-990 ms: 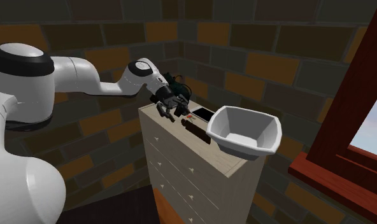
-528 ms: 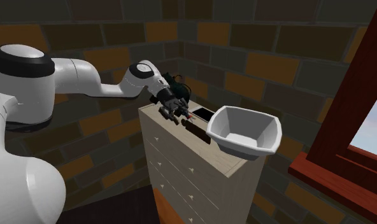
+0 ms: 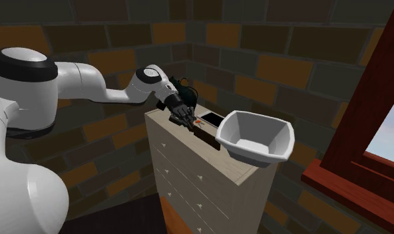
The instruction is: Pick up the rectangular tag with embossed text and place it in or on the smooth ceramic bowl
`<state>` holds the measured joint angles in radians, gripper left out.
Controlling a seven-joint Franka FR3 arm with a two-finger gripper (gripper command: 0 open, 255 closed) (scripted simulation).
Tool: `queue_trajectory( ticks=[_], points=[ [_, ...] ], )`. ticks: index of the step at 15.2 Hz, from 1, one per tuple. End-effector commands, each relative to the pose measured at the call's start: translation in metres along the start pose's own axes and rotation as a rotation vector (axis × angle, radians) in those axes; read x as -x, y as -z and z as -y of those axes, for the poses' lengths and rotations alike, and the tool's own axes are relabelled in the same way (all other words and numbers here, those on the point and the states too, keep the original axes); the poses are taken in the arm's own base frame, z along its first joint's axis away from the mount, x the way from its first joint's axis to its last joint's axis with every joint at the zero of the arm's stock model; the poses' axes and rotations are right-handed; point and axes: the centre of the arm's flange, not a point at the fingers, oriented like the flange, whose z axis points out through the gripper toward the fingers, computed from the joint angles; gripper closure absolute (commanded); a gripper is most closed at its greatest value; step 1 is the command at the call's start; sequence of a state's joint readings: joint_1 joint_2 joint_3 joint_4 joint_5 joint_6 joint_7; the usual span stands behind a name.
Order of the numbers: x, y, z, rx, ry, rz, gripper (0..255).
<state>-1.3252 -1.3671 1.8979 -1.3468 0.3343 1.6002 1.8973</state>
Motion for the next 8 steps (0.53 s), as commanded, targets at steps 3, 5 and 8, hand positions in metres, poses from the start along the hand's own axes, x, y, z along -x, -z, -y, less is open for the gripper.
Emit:
queue_trajectory(
  ticks=[3, 5, 8],
  points=[
    [-0.006, 0.003, 0.002, 0.001, 0.001, 0.0, 255],
    [-0.015, 0.009, 0.002, 0.001, 0.001, 0.0, 255],
    [-0.028, 0.018, 0.002, 0.001, 0.001, 0.0, 255]
  ],
)
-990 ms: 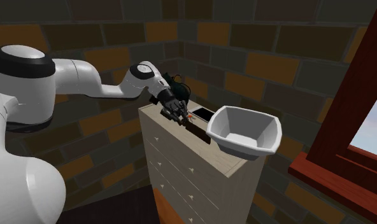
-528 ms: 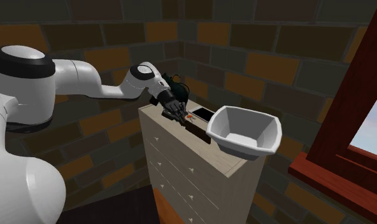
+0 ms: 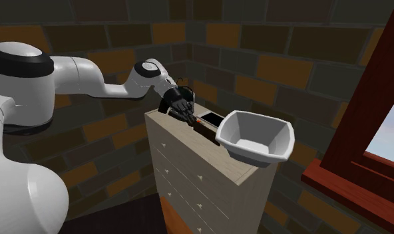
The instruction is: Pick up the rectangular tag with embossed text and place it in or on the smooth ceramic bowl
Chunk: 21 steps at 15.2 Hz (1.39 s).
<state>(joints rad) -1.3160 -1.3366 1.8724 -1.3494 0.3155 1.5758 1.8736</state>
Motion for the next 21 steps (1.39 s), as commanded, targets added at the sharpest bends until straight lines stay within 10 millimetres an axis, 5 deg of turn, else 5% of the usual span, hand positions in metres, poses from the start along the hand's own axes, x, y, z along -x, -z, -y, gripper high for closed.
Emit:
queue_trajectory(
  ticks=[1, 21],
  points=[
    [-0.011, 0.006, 0.002, 0.0, 0.0, -0.001, 255],
    [-0.098, 0.065, 0.004, 0.0, 0.0, -0.001, 255]
  ],
)
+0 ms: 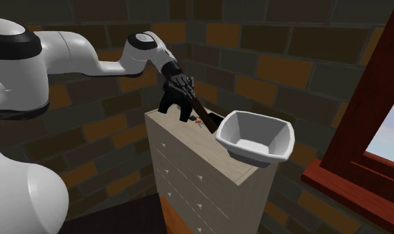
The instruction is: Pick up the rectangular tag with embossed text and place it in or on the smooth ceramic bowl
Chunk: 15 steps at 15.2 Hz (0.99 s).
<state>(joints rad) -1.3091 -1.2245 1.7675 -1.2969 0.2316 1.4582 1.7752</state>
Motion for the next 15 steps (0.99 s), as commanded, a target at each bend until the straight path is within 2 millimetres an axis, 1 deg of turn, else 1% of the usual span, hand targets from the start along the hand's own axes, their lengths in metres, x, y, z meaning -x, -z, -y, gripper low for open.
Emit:
queue_trajectory(
  ticks=[1, 5, 15],
  points=[
    [-0.008, 0.006, 0.0, 0.0, -0.001, -0.001, 255],
    [-0.025, 0.017, 0.001, 0.0, -0.001, -0.001, 255],
    [-0.094, -0.079, 0.058, 0.0, -0.001, -0.001, 255]
  ],
)
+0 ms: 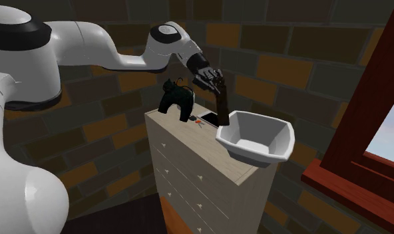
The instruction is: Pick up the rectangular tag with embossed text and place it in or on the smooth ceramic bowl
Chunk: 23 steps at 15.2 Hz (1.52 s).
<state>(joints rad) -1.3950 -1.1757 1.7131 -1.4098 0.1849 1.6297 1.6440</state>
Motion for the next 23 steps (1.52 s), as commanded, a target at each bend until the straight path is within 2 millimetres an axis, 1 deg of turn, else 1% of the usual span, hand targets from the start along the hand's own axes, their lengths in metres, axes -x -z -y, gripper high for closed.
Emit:
queue_trajectory(
  ticks=[1, 4, 5, 19, 23],
  points=[
    [-0.014, -0.026, 0.012, 0.012, 0.001, -0.001, 255],
    [-0.034, -0.055, 0.029, 0.012, 0.001, -0.001, 255],
    [-0.038, -0.06, 0.031, 0.012, 0.001, -0.001, 255],
    [0.024, -0.102, 0.03, 0.012, 0.001, -0.001, 255],
    [0.024, -0.102, 0.03, 0.012, 0.001, -0.001, 255]
  ],
)
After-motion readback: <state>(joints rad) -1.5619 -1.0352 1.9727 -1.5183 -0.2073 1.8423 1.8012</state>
